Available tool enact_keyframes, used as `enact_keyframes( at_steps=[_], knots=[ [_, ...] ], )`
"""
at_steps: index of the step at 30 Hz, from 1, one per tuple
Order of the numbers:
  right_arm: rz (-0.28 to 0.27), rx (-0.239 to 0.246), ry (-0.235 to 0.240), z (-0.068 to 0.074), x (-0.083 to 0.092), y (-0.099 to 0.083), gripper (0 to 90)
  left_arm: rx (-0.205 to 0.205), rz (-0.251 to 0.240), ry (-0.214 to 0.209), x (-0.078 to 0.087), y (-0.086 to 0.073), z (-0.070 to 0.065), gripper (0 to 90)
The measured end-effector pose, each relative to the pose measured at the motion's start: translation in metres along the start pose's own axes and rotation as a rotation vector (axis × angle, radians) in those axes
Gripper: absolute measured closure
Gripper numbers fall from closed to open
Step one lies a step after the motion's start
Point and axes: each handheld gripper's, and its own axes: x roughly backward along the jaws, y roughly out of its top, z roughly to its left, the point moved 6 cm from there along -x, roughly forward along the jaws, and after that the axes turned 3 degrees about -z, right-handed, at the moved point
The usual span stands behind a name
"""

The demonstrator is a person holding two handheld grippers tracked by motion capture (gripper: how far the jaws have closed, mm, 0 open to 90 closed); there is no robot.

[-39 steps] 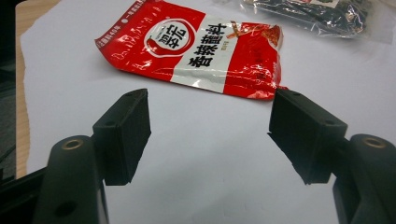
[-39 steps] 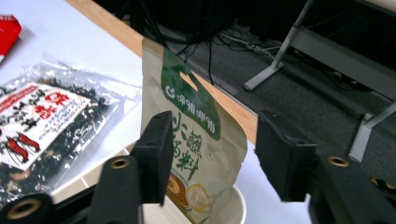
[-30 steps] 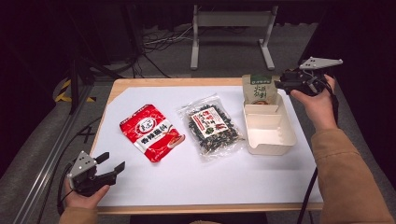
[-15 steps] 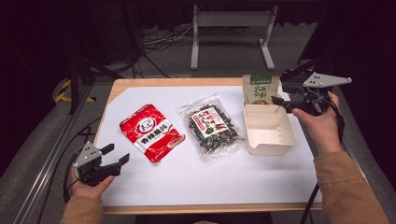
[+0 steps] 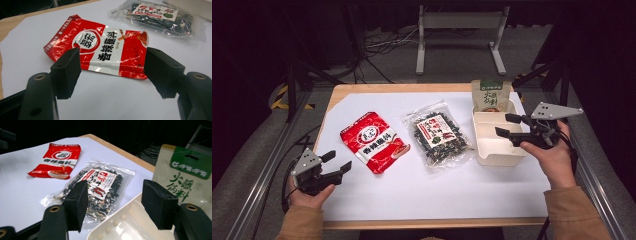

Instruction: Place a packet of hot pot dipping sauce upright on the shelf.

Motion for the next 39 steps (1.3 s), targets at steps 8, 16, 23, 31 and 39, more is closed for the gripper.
enact_keyframes(
  at_steps=[8,16,23,31,39],
  knots=[
    [-0.001,0.016,0.042,0.023,-0.004,-0.014,42.7,-0.003,0.004,-0.002,-0.001,0.001,-0.001,30.3],
    [-0.007,0.030,0.074,0.036,-0.011,-0.026,44.0,0.026,0.020,0.040,-0.003,0.010,0.008,27.7],
    [-0.005,0.084,0.143,0.053,-0.026,-0.034,50.5,0.033,0.100,0.064,-0.009,0.016,0.021,27.9],
    [0.044,0.071,0.192,0.064,-0.041,-0.045,51.7,0.059,0.186,0.137,-0.019,0.021,0.051,32.8],
    [0.125,0.070,0.231,0.075,-0.055,-0.058,49.1,0.104,0.214,0.129,-0.034,0.029,0.073,30.9]
  ],
)
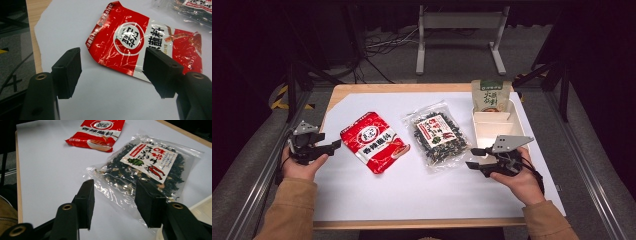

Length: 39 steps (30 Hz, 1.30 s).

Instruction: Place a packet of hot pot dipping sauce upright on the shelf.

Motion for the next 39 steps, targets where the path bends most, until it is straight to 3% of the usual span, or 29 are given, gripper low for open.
enact_keyframes(
  at_steps=[7,10,17,29,34,39],
  knots=[
    [0.016,-0.017,0.018,0.003,-0.006,-0.004,46.6,0.016,0.022,-0.022,-0.018,0.009,0.006,31.6],
    [-0.003,-0.033,0.021,0.002,-0.004,-0.004,46.2,0.016,0.000,-0.030,-0.024,0.015,0.007,33.6],
    [-0.007,-0.031,0.018,0.002,-0.002,-0.004,46.2,0.017,0.003,-0.028,-0.041,0.020,0.010,32.8],
    [-0.005,-0.030,0.023,0.002,-0.004,-0.005,44.8,0.130,0.070,-0.041,-0.069,0.008,0.031,29.7],
    [-0.008,-0.029,0.022,0.002,-0.005,-0.006,43.5,0.147,0.067,-0.042,-0.078,0.005,0.035,33.4],
    [-0.010,-0.031,0.023,0.002,-0.005,-0.006,43.4,0.176,0.076,-0.070,-0.085,0.001,0.038,33.9]
  ],
)
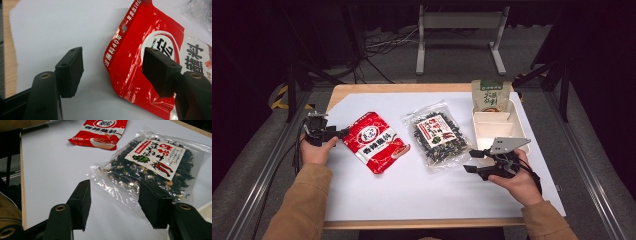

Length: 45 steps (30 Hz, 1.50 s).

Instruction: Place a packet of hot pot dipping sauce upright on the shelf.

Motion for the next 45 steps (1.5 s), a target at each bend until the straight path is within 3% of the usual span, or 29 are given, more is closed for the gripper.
enact_keyframes(
  at_steps=[9,18,21,26,33,36,40,45],
  knots=[
    [-0.001,0.005,0.001,0.001,-0.001,0.000,42.6,0.033,0.032,-0.049,-0.010,-0.005,0.001,34.4],
    [0.014,0.014,0.013,0.004,-0.005,-0.002,41.4,0.006,0.059,-0.093,-0.015,-0.009,-0.005,35.9],
    [0.012,0.015,0.014,0.004,-0.005,-0.001,40.7,0.010,0.041,-0.132,-0.013,-0.007,-0.010,41.2],
    [0.009,0.017,0.014,0.004,-0.005,-0.001,39.5,-0.002,0.011,-0.153,-0.005,-0.005,-0.014,47.5],
    [0.007,0.022,0.018,0.005,-0.006,-0.001,39.2,-0.048,-0.056,-0.221,0.008,-0.001,-0.025,53.0],
    [-0.001,0.031,0.022,0.006,-0.006,0.000,39.2,-0.067,-0.073,-0.224,0.007,-0.002,-0.030,54.3],
    [-0.003,0.039,0.024,0.008,-0.007,0.001,39.2,-0.078,-0.061,-0.195,0.003,-0.004,-0.028,52.6],
    [-0.003,0.041,0.021,0.008,-0.008,0.001,39.3,-0.049,-0.071,-0.232,-0.003,-0.006,-0.029,53.1]
  ],
)
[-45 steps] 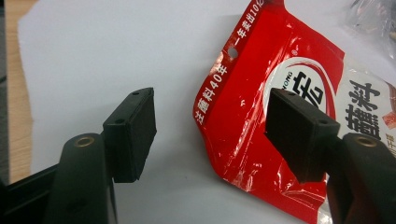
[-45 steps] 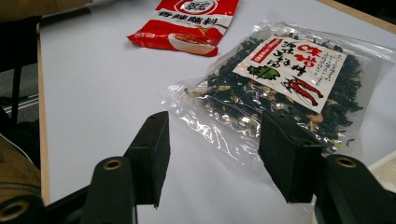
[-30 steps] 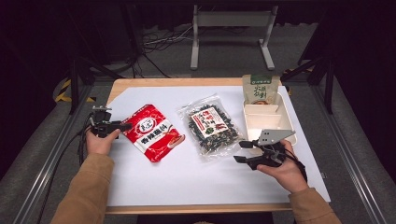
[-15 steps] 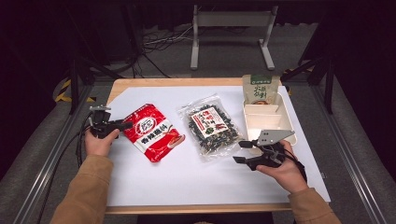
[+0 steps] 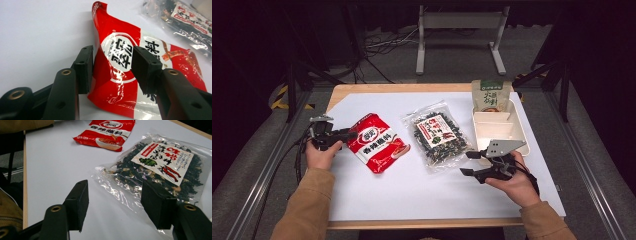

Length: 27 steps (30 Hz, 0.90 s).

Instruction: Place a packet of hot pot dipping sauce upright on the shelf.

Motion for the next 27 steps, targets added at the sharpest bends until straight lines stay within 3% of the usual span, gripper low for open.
enact_keyframes(
  at_steps=[4,5,6,9,14,19,27],
  knots=[
    [-0.012,0.010,-0.001,0.001,0.000,0.002,39.2,-0.001,0.000,-0.005,-0.006,-0.003,-0.002,58.4],
    [-0.012,0.010,-0.001,0.001,0.000,0.002,39.2,-0.012,0.010,0.007,-0.008,-0.005,-0.002,58.4],
    [-0.008,0.012,-0.001,0.002,0.000,0.002,39.2,-0.029,0.030,0.046,-0.013,-0.008,-0.001,60.3],
    [-0.005,0.011,-0.001,0.001,-0.001,0.001,39.3,-0.021,0.025,0.054,-0.013,-0.009,0.001,64.6],
    [0.003,0.016,-0.001,0.001,-0.002,0.000,40.7,-0.012,0.021,0.082,-0.011,-0.009,0.005,83.9],
    [0.012,0.066,-0.018,0.000,0.001,0.003,47.1,-0.025,0.019,0.088,-0.010,-0.009,0.004,88.3],
    [-0.002,0.078,-0.033,-0.002,0.005,0.005,52.8,-0.071,-0.005,0.073,0.001,-0.001,-0.008,89.5]
  ],
)
